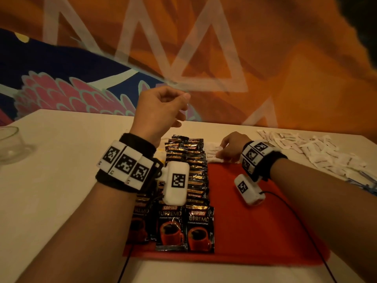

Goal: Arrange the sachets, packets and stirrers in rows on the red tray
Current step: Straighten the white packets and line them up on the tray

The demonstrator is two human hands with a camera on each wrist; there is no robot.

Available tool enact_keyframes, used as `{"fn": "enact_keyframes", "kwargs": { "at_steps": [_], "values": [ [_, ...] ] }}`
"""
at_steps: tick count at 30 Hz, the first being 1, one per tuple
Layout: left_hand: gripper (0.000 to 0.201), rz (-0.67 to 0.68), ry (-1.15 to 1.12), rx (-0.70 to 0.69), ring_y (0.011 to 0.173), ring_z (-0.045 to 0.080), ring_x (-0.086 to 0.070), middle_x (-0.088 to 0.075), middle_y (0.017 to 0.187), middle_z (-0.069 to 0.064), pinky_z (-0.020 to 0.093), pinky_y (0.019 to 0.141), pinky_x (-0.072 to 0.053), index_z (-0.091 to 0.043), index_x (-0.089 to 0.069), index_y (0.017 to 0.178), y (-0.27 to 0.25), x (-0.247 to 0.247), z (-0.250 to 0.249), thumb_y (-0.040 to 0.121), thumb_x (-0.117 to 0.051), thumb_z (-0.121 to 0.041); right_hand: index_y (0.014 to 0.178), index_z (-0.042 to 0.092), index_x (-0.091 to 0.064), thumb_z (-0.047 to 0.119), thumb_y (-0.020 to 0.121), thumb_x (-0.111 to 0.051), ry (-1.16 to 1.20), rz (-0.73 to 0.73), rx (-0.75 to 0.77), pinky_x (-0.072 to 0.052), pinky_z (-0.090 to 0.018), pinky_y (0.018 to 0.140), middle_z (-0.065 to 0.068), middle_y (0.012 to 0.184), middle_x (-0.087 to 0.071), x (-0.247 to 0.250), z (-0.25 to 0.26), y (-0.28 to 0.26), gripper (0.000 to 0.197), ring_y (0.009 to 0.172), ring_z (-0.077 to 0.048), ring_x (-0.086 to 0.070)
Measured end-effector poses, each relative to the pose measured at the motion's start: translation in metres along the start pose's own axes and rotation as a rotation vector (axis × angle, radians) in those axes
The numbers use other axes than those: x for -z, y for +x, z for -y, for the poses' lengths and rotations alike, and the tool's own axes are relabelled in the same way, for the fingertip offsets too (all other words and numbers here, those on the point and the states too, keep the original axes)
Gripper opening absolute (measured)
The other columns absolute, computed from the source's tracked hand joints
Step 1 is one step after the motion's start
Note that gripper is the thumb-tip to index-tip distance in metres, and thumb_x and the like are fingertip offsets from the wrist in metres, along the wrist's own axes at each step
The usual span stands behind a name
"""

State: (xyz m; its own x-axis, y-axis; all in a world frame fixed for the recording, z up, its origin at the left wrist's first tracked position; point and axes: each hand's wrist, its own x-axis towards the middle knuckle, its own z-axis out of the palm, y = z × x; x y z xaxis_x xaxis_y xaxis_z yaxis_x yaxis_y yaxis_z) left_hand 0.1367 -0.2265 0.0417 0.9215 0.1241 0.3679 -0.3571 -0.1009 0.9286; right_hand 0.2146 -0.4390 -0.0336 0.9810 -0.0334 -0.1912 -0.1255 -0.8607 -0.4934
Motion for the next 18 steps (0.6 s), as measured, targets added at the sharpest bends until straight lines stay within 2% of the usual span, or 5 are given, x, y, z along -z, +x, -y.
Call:
{"fn": "enact_keyframes", "kwargs": {
  "at_steps": [6, 9, 11, 14, 18],
  "values": [
    [0.006, 0.003, 0.014, -0.006, 0.063, 0.011, -0.065, -0.068, 0.077, -0.003, 0.025, 0.057, -0.052, -0.020, -0.068, 0.089, 0.002, 0.002, -0.001, 0.094, -0.067, -0.024, 0.101, 0.015, -0.062, 0.036, 0.071, -0.085, -0.317, -0.110, 0.068, -0.050, -0.031, 0.072, -0.005, 0.101, -0.064, -0.003, 0.006, 0.000, 0.043, 0.096, -0.024, -0.060],
    [0.006, 0.004, 0.019, -0.008, 0.063, 0.012, -0.065, -0.068, 0.078, -0.003, 0.025, 0.058, -0.053, -0.020, -0.068, 0.089, 0.002, 0.002, 0.000, 0.094, -0.067, -0.024, 0.087, 0.021, -0.056, 0.026, 0.072, -0.084, -0.284, -0.175, 0.176, -0.049, -0.030, 0.065, -0.002, 0.092, -0.062, -0.005, 0.007, -0.001, 0.032, 0.083, -0.021, -0.060],
    [0.006, 0.000, 0.021, -0.006, 0.063, 0.012, -0.065, -0.068, 0.079, -0.003, 0.025, 0.058, -0.053, -0.021, -0.068, 0.089, 0.002, 0.002, -0.001, 0.094, -0.067, -0.024, 0.082, 0.025, -0.059, 0.016, 0.076, -0.079, -0.298, -0.130, 0.264, -0.055, -0.032, 0.070, -0.001, 0.094, -0.066, -0.011, 0.009, -0.001, 0.022, 0.082, -0.018, -0.062],
    [0.006, 0.004, 0.030, -0.005, 0.064, 0.011, -0.065, -0.068, 0.080, -0.003, 0.024, 0.057, -0.052, -0.021, -0.067, 0.090, 0.001, 0.001, -0.002, 0.094, -0.066, -0.025, 0.090, 0.027, -0.067, 0.015, 0.082, -0.074, -0.366, -0.020, 0.312, -0.054, -0.030, 0.077, 0.003, 0.100, -0.068, -0.018, 0.011, 0.001, 0.017, 0.091, -0.016, -0.063],
    [0.007, 0.028, 0.038, -0.002, 0.063, 0.008, -0.065, -0.068, 0.078, -0.005, 0.021, 0.057, -0.052, -0.022, -0.068, 0.091, -0.001, 0.000, -0.002, 0.095, -0.065, -0.027, 0.097, 0.025, -0.069, 0.024, 0.084, -0.076, -0.321, -0.048, 0.332, -0.051, -0.028, 0.077, 0.005, 0.098, -0.071, 0.001, 0.010, 0.000, 0.014, 0.087, -0.011, -0.063]
  ]
}}
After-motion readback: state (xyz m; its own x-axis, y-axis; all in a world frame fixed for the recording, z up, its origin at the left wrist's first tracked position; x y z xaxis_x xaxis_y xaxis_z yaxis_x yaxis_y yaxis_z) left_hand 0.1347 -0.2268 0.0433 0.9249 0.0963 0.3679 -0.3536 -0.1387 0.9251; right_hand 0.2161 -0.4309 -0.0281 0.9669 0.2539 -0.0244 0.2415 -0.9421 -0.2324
